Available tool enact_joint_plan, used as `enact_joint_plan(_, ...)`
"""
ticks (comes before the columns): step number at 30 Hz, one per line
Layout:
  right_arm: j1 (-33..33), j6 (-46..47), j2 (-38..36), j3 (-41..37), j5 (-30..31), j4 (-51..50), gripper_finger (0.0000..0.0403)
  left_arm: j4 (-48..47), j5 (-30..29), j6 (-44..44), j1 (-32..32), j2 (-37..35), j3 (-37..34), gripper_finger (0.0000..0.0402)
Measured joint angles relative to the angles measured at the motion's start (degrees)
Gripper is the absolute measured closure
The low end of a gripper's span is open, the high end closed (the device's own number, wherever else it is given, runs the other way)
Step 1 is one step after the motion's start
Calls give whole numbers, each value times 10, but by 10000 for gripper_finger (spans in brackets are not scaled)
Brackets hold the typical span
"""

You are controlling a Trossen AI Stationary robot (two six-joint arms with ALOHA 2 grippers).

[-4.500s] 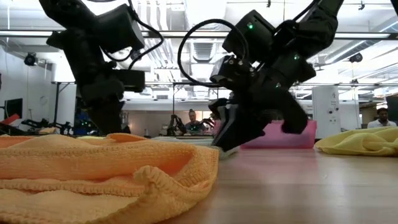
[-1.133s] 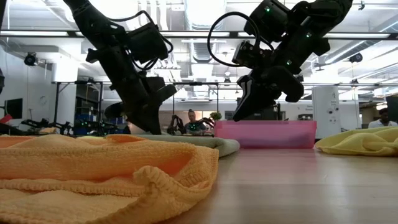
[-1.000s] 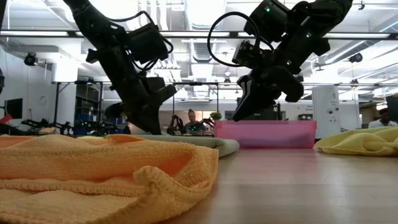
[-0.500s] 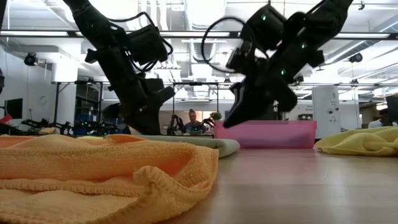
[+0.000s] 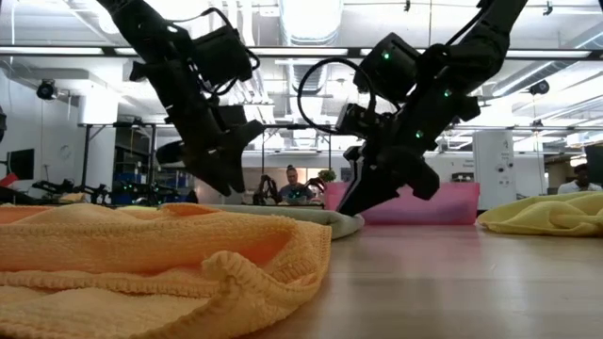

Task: Fold microfiber towels
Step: Fold the green microfiber cloth

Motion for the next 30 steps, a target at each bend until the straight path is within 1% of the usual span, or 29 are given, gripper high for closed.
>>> enact_joint_plan(6,0,1,-7,0,0,-1,394,52,1,0,2,0,-15,268)
enact_joint_plan(12,0,2,-8,0,0,-2,394,56,4,0,2,14,-15,268)
enact_joint_plan(18,0,2,-8,0,0,-4,394,71,24,-14,-3,60,-13,268)
enact_joint_plan(23,0,1,-8,0,0,-4,394,75,32,-11,-6,63,-8,271)
enact_joint_plan(26,0,1,-8,0,0,-4,394,71,33,-7,-9,64,-7,295)
enact_joint_plan(30,0,1,-8,0,0,-4,394,70,33,15,-14,64,-4,359)
